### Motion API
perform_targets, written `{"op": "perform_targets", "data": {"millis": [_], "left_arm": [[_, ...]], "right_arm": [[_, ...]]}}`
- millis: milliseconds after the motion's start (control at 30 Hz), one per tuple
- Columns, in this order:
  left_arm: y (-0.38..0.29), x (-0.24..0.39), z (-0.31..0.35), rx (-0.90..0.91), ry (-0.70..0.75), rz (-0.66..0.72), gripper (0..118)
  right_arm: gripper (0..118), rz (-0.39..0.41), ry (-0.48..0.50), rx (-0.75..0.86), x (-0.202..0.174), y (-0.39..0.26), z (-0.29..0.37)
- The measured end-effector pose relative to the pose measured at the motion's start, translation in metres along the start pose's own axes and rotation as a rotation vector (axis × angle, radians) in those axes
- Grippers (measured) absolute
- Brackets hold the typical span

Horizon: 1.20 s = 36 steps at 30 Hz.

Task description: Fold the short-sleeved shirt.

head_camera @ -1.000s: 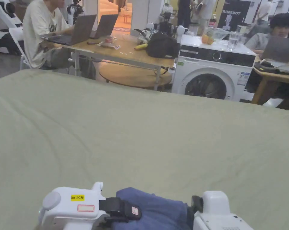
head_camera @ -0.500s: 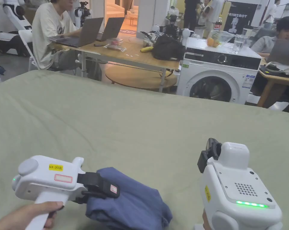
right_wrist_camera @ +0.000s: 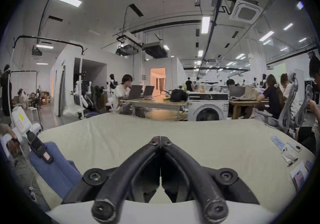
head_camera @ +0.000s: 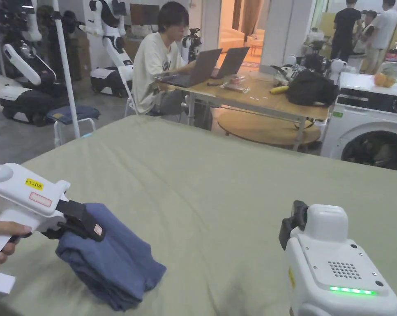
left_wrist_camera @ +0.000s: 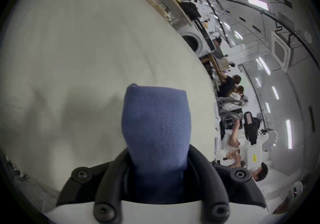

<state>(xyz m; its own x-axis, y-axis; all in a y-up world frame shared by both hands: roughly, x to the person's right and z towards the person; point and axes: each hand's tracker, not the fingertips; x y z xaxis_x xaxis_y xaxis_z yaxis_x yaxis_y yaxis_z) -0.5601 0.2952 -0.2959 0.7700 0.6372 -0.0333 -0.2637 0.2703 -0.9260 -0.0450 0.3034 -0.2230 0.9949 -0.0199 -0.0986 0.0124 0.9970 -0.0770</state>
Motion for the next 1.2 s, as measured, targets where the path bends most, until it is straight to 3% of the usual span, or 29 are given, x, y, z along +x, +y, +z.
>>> {"op": "perform_targets", "data": {"millis": [167, 367, 467, 600, 800, 900, 1067, 1133, 1200], "left_arm": [[0.029, -0.048, 0.035, 0.018, 0.175, 0.068, 20], [0.01, -0.062, 0.025, -0.031, 0.341, 0.109, 20], [0.019, -0.078, 0.018, -0.031, 0.456, 0.074, 39], [0.025, -0.089, 0.026, 0.008, 0.478, 0.099, 49], [0.036, -0.076, 0.061, 0.13, 0.535, 0.056, 50], [0.03, -0.065, 0.06, 0.135, 0.463, 0.061, 50], [0.006, -0.037, 0.025, 0.234, 0.473, -0.109, 49], [-0.006, -0.026, 0.008, 0.298, 0.474, -0.161, 43], [-0.016, -0.014, -0.006, 0.365, 0.489, -0.195, 17]], "right_arm": [[0, 0.002, 0.046, -0.038, -0.022, -0.005, -0.011], [0, 0.015, 0.052, -0.078, -0.026, -0.015, -0.018], [0, 0.027, 0.047, -0.09, -0.023, -0.019, -0.02], [0, 0.028, 0.039, -0.104, -0.018, -0.02, -0.023], [0, 0.029, 0.034, -0.107, -0.012, -0.019, -0.022], [0, 0.023, 0.029, -0.108, -0.008, -0.02, -0.019], [0, 0.008, 0.014, -0.111, 0.002, -0.02, -0.014], [0, 0.007, 0.007, -0.111, 0.007, -0.02, -0.012], [0, 0.007, -0.003, -0.11, 0.013, -0.019, -0.008]]}}
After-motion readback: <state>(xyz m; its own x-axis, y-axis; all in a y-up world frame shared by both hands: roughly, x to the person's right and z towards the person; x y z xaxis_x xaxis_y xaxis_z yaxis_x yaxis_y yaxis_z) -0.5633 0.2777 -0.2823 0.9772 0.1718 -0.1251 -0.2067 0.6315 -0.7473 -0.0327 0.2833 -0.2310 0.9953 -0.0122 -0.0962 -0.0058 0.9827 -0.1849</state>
